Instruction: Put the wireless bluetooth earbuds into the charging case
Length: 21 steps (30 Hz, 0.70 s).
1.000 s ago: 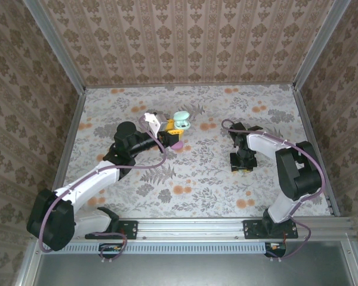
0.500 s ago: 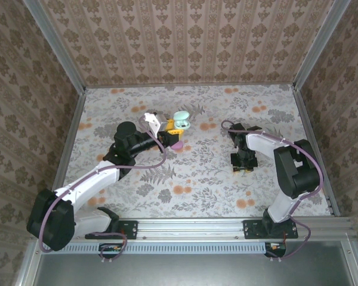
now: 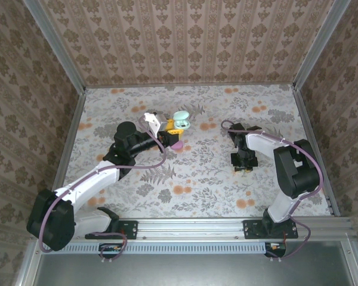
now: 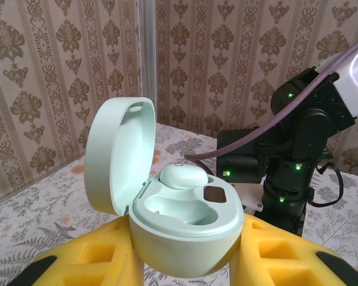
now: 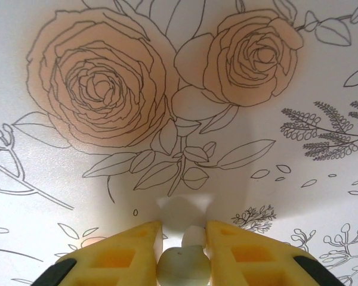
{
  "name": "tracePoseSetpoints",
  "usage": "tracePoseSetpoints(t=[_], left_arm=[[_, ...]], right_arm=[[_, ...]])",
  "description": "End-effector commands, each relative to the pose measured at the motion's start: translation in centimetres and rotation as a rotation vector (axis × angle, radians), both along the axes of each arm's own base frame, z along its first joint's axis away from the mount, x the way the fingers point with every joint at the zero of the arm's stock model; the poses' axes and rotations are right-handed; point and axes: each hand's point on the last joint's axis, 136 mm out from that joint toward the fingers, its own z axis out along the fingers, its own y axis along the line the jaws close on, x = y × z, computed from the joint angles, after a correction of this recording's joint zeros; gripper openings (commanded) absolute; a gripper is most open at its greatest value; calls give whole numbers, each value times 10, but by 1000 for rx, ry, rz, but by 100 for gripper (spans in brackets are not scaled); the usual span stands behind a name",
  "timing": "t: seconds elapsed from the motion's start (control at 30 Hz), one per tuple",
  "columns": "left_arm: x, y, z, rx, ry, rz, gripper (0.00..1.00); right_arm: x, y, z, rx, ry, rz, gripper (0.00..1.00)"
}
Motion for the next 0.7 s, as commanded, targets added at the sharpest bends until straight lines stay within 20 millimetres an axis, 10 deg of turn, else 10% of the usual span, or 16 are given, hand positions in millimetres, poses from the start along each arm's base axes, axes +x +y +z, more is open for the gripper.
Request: tracePoseSetpoints(t=[0.0, 0.4, 0.67], left_arm=[[-4, -2, 18, -34, -24, -13, 35], [1, -7, 11, -19, -18, -18, 35], [5, -11, -3, 12, -53, -18, 34]], right_arm=[[7, 0, 9, -9, -31, -4, 26], [25, 45, 77, 298, -198, -48, 27], [44, 100, 175, 670, -367, -59, 27]])
